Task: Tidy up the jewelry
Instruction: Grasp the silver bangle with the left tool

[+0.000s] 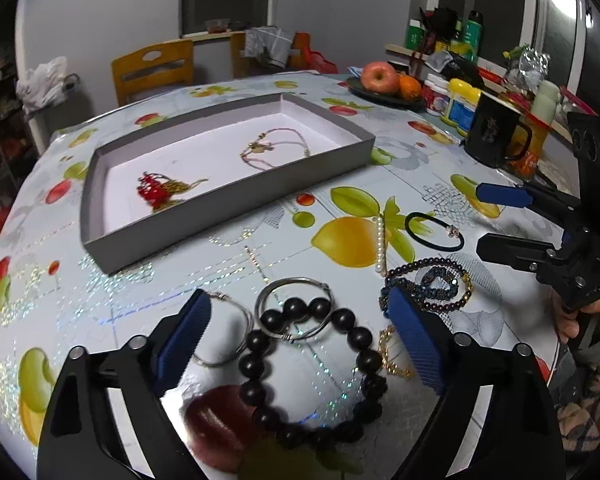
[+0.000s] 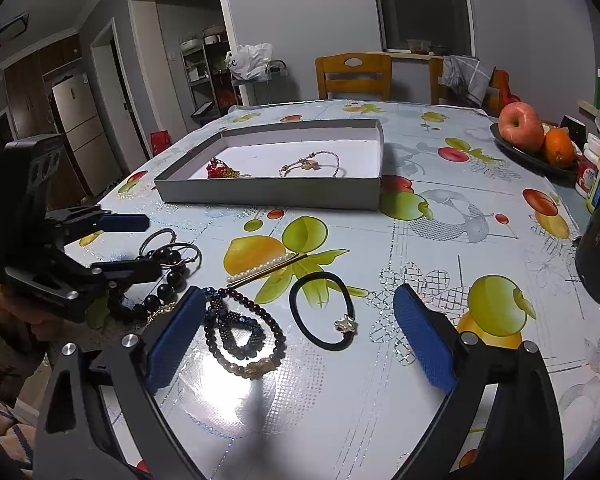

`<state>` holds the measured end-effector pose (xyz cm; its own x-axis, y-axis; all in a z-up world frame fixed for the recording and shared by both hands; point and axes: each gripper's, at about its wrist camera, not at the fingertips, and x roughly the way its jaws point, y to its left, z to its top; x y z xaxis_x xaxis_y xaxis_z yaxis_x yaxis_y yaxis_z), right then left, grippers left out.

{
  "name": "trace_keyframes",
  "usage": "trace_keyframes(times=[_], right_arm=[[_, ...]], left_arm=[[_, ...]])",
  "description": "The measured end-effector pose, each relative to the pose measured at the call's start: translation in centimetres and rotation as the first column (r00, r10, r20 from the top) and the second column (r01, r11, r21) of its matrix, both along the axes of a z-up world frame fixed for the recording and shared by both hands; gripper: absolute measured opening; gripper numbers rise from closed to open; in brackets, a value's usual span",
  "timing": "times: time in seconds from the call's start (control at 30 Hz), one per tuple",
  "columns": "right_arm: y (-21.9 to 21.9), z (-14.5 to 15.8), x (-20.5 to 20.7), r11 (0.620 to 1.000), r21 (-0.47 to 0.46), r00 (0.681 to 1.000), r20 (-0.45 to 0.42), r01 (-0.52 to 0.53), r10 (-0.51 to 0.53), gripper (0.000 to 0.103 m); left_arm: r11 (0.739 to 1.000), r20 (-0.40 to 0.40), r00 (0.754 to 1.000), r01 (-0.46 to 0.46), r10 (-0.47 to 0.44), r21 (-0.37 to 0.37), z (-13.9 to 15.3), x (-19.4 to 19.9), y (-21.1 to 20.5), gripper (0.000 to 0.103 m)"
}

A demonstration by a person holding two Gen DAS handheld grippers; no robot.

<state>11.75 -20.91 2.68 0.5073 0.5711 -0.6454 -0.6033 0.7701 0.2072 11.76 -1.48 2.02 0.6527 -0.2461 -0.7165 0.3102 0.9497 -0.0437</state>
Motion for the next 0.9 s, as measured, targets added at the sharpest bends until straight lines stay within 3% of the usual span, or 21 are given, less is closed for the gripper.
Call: trace_keyframes(times=[0.3, 0.63, 0.9], right_arm=[[-0.1, 0.0, 0.2, 1.000, 0.013, 1.000, -0.010, -0.005, 0.005, 0.093], [-0.1, 0.0, 0.2, 1.000, 0.008, 1.000, -0.008, -0.003, 0.003, 0.093], [0.2, -0.3, 0.3, 1.000, -0.014, 1.000, -0.022, -0.002, 0.002, 0.093]], left_arm=[[0.999, -0.060, 0.998, -0.029, 0.031, 0.034, -1.1, 1.8, -0.2, 0.081], [0.999, -0.099, 0.995, -0.032, 0.029, -0.031, -1.5, 1.7, 0.8, 0.050], [0.997, -0.073, 0.997, -0.021, 0.015, -0.080, -0.9, 0.7, 1.1, 0.050]])
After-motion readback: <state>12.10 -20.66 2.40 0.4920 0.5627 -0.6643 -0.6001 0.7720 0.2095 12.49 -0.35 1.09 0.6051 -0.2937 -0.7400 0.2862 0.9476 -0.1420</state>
